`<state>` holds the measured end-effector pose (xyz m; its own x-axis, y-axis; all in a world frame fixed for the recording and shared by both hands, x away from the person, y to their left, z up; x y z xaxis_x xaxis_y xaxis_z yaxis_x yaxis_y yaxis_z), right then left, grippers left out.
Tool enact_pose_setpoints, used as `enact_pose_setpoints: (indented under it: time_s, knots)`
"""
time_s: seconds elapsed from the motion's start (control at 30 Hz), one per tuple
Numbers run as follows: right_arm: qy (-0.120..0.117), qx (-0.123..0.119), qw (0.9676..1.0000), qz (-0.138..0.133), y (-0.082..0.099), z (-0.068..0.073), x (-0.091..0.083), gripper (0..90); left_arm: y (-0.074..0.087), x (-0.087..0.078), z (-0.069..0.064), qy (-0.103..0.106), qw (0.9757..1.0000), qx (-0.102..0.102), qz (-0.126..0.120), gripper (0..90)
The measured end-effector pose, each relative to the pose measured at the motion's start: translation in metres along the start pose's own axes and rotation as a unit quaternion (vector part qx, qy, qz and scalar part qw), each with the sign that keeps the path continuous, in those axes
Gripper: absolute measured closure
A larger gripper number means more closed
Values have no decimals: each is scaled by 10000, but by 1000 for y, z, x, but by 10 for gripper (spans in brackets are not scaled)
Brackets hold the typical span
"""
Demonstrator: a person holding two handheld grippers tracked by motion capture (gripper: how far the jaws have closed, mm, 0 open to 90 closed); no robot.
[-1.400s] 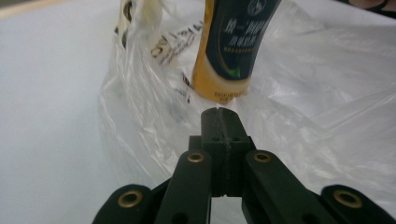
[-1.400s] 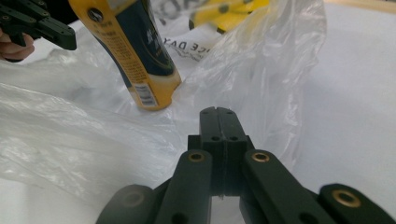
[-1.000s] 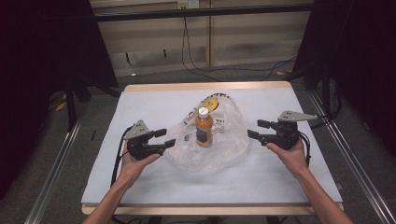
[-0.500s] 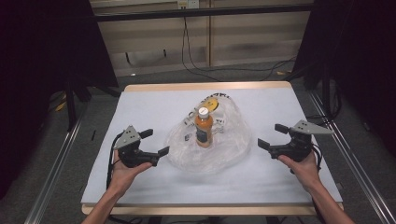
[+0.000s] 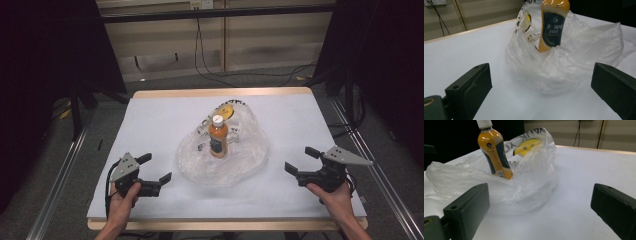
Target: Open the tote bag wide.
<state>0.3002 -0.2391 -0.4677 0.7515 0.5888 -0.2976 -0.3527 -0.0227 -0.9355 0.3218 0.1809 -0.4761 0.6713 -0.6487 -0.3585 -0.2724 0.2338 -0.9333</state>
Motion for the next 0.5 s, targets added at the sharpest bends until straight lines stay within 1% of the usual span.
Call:
enact_pose_setpoints:
  time_s: [0.03, 0.07, 0.1, 0.13, 0.17, 0.2, 0.23, 0.27, 0.3, 0.37, 0.4, 0.43, 0.47, 0.5]
  knots:
    - [5, -13, 10000, -1, 3, -1, -2, 18, 0, 0, 0, 0, 10000, 0, 0, 31]
    - [28, 8, 10000, 5, 6, -2, -3, 18, 4, -6, -2, -33, 10000, 86, 19, 31]
    - [58, -19, 10000, 27, 8, -2, -5, 18, 4, -6, -2, -33, 10000, 86, 19, 31]
    - [53, -8, 10000, -8, 9, -2, -7, 22, 3, -12, -1, -102, 9998, 71, -122, 31]
    - [62, 57, 10000, -25, 10, -3, -9, 26, 3, -12, -1, -102, 9998, 71, -122, 30]
    - [104, 110, 9999, -44, 10, -4, -12, 24, 5, -14, 1, -155, 9998, 38, -126, 29]
    - [167, 72, 9998, -89, 10, -4, -15, 24, 11, -18, 7, -234, 9997, 32, -47, 29]
    - [167, 72, 9998, -89, 10, -4, -15, 24, 11, -18, 7, -234, 9997, 32, -47, 29]
    - [284, -56, 9995, -90, 12, -4, -18, 30, 16, -22, 8, -288, 9996, -4, -41, 27]
    - [200, 133, 9996, -166, 10, -4, -18, 27, 19, -23, 7, -284, 9996, -19, 1, 23]
    - [222, 140, 9995, -181, 10, -4, -18, 25, 18, -23, 7, -251, 9997, -24, -22, 20]
    - [222, 93, 9995, -190, 9, -3, -18, 26, 17, -23, 7, -298, 9995, -2, -69, 19]
    - [229, 63, 9995, -186, 9, -3, -17, 26, 16, -21, 9, -358, 9993, 109, -90, 16]
    - [229, 63, 9995, -186, 9, -3, -17, 26, 16, -21, 9, -358, 9993, 109, -90, 15]
Point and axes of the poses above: each handheld gripper's, and its own axes: x roughly forward along the jaws, y roughly out of its underside, z roughly to its left, the point moved 9 cm from there along x, roughly forward along the jaws, and after that the axes turned 5 degrees about -y, right-handed, at the moved point
